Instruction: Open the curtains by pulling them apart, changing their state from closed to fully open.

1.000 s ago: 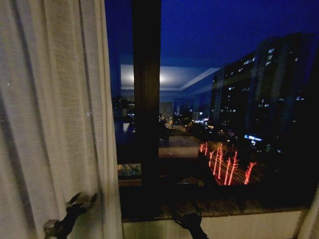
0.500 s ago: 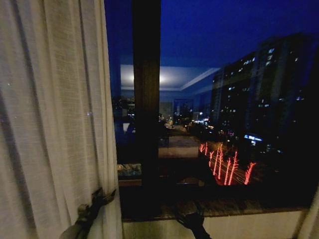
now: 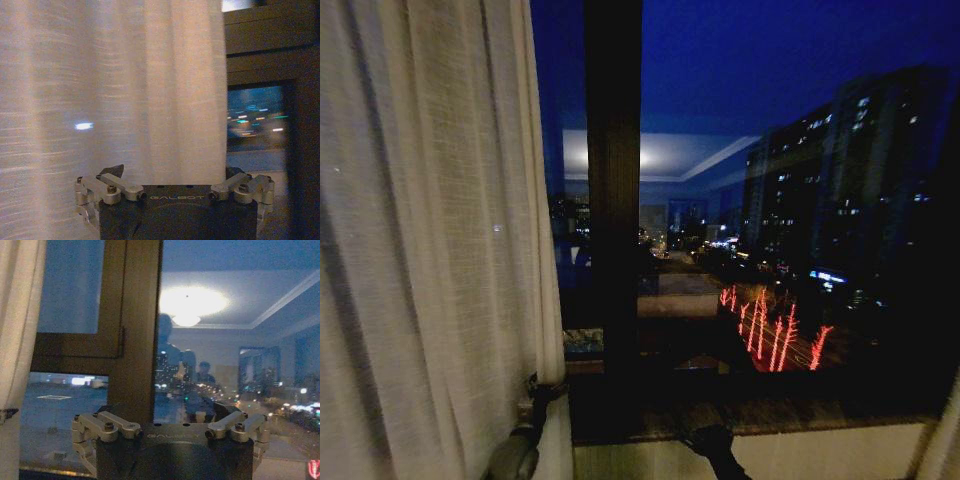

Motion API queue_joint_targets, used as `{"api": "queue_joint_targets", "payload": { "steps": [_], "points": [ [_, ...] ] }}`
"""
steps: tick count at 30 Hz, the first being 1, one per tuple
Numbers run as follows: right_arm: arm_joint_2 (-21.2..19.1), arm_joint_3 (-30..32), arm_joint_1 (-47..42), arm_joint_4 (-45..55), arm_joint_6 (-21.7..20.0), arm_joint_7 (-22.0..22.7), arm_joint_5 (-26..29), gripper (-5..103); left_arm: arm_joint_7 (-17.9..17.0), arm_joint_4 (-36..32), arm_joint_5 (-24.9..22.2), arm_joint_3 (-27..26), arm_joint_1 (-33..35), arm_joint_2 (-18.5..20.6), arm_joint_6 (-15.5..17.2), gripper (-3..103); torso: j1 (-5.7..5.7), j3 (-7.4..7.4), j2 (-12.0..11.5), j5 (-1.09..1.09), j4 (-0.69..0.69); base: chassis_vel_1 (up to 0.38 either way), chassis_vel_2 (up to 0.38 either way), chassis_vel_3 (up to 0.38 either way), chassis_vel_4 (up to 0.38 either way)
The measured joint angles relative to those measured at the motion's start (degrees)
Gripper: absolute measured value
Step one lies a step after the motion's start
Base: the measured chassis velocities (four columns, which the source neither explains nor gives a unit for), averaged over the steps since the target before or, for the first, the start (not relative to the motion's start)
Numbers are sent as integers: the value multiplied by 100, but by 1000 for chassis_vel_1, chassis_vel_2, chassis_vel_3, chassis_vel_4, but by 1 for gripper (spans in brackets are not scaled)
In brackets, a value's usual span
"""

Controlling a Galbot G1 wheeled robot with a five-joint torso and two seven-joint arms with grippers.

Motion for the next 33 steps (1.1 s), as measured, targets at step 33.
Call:
{"api": "queue_joint_targets", "payload": {
  "steps": [33],
  "points": [
    [0, -130, 255, -496, 190, -135, 98, 100, 426, -466, 88, -1576, 844, 103, -287, 100, -1, 0, 0, -1, -1, 0, 0, 0, 0]
  ]
}}
